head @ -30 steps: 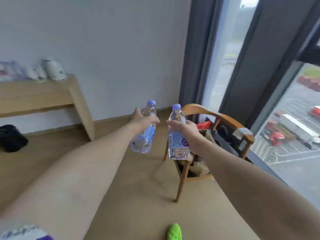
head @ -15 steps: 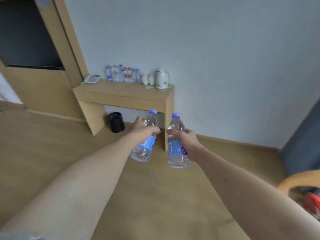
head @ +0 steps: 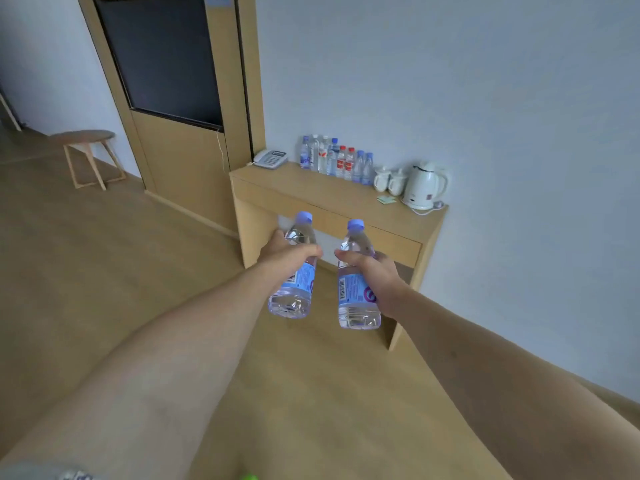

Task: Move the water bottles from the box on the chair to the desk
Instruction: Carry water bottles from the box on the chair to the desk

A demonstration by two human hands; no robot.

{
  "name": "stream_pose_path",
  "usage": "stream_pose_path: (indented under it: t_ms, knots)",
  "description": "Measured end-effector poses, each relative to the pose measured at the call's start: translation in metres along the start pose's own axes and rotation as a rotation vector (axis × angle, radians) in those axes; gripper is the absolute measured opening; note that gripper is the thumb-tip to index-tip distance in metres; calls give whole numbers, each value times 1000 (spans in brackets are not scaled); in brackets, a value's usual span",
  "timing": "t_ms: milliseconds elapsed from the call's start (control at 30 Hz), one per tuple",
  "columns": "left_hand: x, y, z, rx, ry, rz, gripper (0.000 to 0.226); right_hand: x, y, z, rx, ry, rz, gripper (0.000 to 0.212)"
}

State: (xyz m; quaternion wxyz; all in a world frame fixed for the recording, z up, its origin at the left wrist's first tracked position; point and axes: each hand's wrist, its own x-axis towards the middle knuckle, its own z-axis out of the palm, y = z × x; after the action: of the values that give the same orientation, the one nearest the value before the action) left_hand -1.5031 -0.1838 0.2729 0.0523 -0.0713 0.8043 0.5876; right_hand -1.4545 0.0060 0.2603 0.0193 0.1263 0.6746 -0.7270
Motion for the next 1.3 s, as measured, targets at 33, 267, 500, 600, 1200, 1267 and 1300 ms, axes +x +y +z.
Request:
stream_pose_path:
  t_ms: [33,267,500,600,1200,1267,1300]
  knots:
    - [20,-1,-9,5,-5,2,67,18,-3,13,-2,-2,-3,60]
    - [163,19,-74,41,-41,19,79,138,-35,105,-7,19,-6,56]
    - [292,24,-119,19,-58,-34,74,253,-53,166,7,45,56,63]
    - [345,16,-124,22,-29,-65,75,306,-54,181,9,43,71,62]
    - [657,89,-110,-5,51,-55,64,656,-119,216,32,-47,88,63]
    - [684,84,-108,9,48,-70,62,682,-117,221,34,-50,106,61]
    - [698,82,-106,7,44,-81,61,695,-116,224,31,-50,115,62]
